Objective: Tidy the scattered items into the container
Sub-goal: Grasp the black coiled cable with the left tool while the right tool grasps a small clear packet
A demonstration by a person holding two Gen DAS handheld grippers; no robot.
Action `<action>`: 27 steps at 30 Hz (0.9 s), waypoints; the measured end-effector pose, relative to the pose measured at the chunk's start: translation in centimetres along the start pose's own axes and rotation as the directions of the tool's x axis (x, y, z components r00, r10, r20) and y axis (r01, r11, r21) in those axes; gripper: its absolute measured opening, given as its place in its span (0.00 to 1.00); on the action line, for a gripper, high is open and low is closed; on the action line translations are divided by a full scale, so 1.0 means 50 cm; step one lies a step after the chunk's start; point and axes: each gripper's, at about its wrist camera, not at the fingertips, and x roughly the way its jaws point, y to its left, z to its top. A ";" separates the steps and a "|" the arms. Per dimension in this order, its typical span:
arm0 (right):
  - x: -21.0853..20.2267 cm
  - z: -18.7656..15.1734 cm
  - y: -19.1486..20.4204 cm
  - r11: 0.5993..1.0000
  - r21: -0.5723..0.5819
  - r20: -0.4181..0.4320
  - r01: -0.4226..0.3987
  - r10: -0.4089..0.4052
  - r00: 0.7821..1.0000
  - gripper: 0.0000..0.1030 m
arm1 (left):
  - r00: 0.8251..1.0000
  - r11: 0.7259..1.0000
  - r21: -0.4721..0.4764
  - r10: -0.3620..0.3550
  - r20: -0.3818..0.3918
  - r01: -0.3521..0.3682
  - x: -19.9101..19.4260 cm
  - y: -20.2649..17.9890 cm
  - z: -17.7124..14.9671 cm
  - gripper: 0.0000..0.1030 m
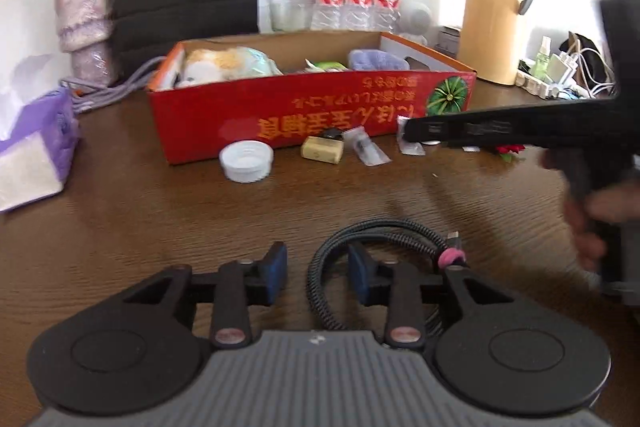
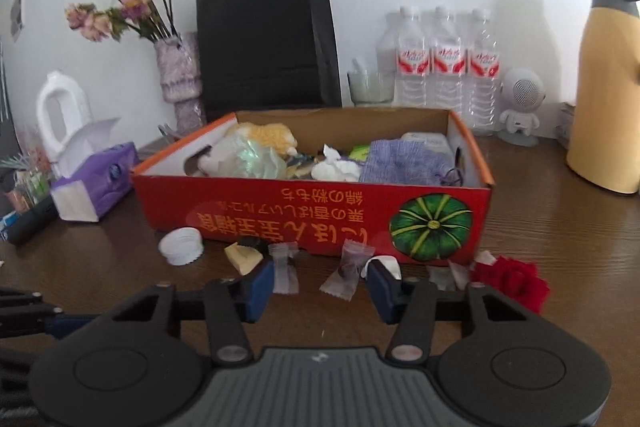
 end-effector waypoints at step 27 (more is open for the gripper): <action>0.087 0.006 0.032 0.988 -0.070 -0.106 0.137 -0.144 0.984 0.13 | 0.991 0.996 -0.052 0.082 0.103 -0.077 -0.056 0.008 -0.012 0.12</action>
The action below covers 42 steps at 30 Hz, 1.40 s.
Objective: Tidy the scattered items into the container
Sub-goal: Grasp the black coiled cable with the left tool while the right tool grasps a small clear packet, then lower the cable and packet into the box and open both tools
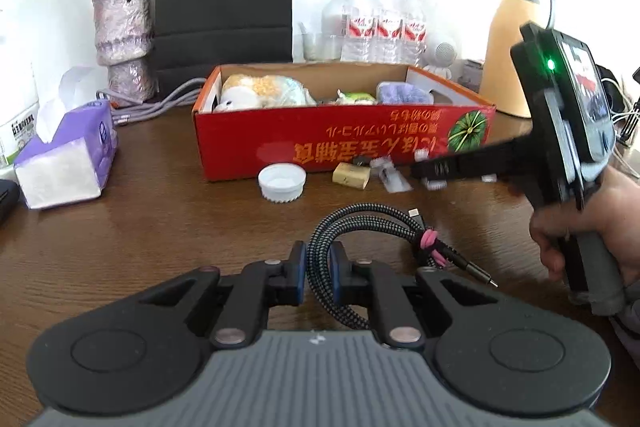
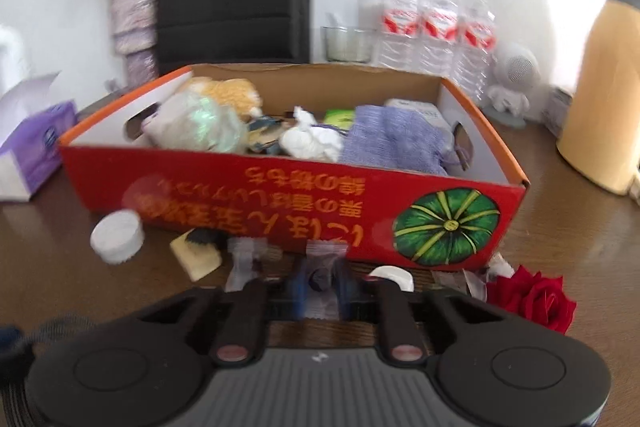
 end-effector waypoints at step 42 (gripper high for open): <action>0.038 0.197 -0.065 0.985 -0.112 0.053 -0.131 0.137 0.989 0.13 | 0.945 0.940 0.329 0.027 -0.325 0.087 0.364 0.105 0.296 0.08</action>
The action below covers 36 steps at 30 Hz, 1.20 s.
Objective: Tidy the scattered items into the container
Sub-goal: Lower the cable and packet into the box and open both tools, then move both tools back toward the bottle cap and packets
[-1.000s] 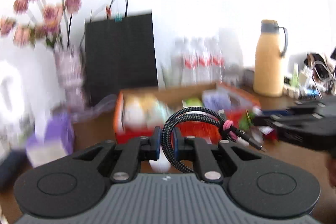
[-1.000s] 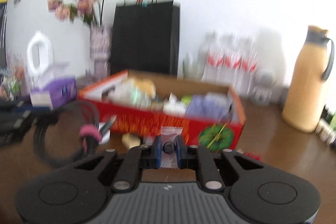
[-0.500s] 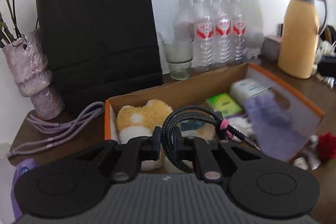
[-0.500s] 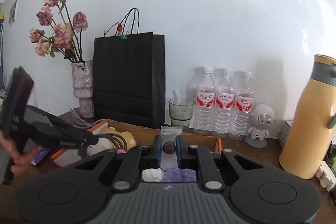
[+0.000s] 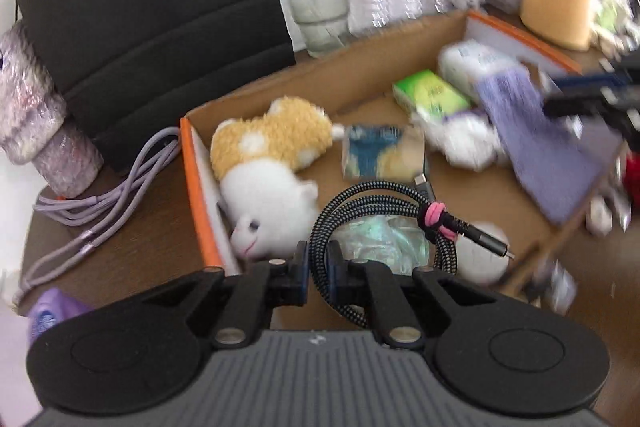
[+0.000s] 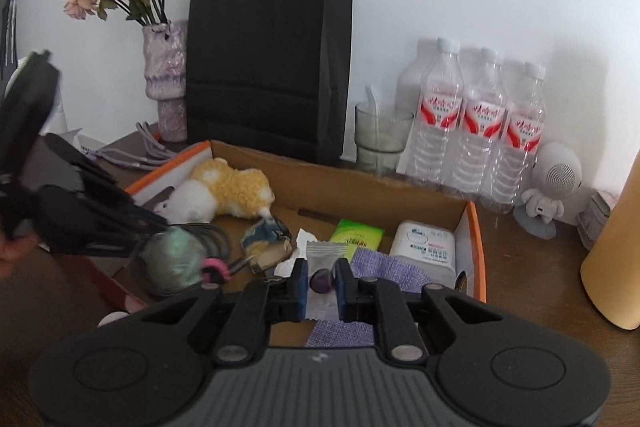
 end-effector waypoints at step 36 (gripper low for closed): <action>-0.009 0.038 -0.076 0.963 0.267 -0.205 -0.032 0.089 0.975 0.84 | 0.871 0.887 -0.451 0.294 0.393 -0.095 -0.158 -0.017 -0.068 1.00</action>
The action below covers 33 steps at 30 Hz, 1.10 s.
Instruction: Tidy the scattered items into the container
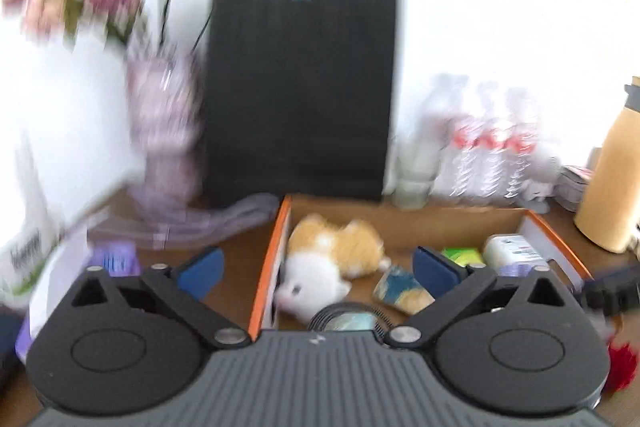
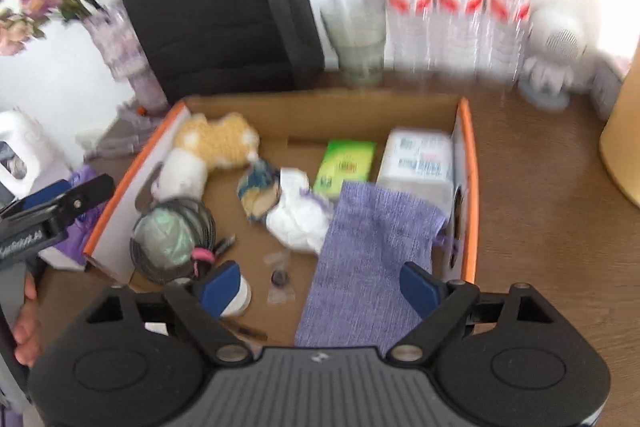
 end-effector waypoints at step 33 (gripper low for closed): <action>-0.144 -0.372 0.130 0.978 -0.206 0.281 0.035 0.025 0.960 0.61 | 0.988 0.990 0.100 -0.089 -0.127 0.101 -0.193 -0.009 -0.217 0.88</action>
